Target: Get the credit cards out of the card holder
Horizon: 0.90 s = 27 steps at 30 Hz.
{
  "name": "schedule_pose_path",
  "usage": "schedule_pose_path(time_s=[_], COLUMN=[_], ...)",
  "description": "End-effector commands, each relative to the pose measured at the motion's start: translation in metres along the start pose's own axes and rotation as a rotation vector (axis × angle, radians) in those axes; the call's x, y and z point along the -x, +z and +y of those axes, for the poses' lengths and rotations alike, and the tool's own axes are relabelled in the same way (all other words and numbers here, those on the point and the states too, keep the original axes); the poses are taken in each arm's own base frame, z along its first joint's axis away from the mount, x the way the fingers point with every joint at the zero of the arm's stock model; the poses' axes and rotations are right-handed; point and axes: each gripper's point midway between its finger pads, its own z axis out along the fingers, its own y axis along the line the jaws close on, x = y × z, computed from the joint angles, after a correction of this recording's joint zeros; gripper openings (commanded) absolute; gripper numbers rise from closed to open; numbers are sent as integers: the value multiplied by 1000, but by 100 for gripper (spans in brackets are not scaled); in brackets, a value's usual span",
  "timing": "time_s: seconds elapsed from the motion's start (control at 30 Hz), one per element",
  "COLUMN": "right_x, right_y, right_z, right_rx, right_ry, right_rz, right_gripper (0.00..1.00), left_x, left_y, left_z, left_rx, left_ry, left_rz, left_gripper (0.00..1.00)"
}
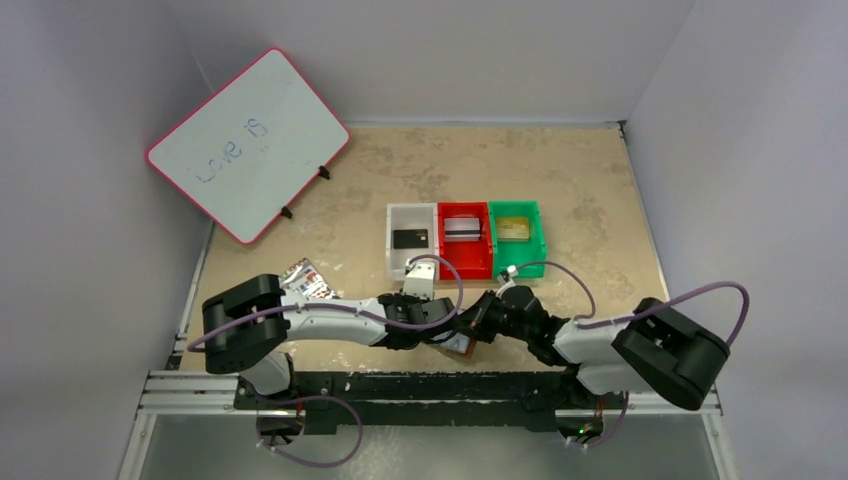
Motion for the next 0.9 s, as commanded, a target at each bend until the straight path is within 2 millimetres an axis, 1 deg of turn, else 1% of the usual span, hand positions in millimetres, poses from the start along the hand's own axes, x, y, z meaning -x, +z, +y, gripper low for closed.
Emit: schedule_pose_path(time_s=[0.0, 0.03, 0.07, 0.1, 0.23, 0.33, 0.6, 0.7, 0.87], right_x=[5, 8, 9, 11, 15, 18, 30, 38, 48], right_y=[-5, -6, -9, -11, -21, -28, -50, -58, -70], right_z=[-8, -5, -10, -10, -9, -9, 23, 26, 36], right_rx=[-71, -73, -103, -108, -99, -113, 4, -3, 4], right_ry=[-27, -28, -27, -31, -23, -31, -80, -91, -159], right_rz=[-25, -37, -46, -57, -95, -114, -196, -241, -296], right_gripper=[0, 0, 0, 0, 0, 0, 0, 0, 0], left_x=[-13, -13, -12, -12, -10, -5, 7, 10, 21], left_y=[-3, -3, -3, -3, -3, -6, -13, -16, -24], left_z=[10, 10, 10, 10, 12, 13, 9, 8, 9], left_rx=[18, 19, 20, 23, 32, 32, 8, -13, -39], left_ry=[20, 22, 20, 23, 18, -5, -37, -53, -91], left_rz=[44, 43, 40, 40, 32, 12, -22, -33, -72], left_gripper=[24, 24, 24, 24, 23, 23, 23, 24, 26])
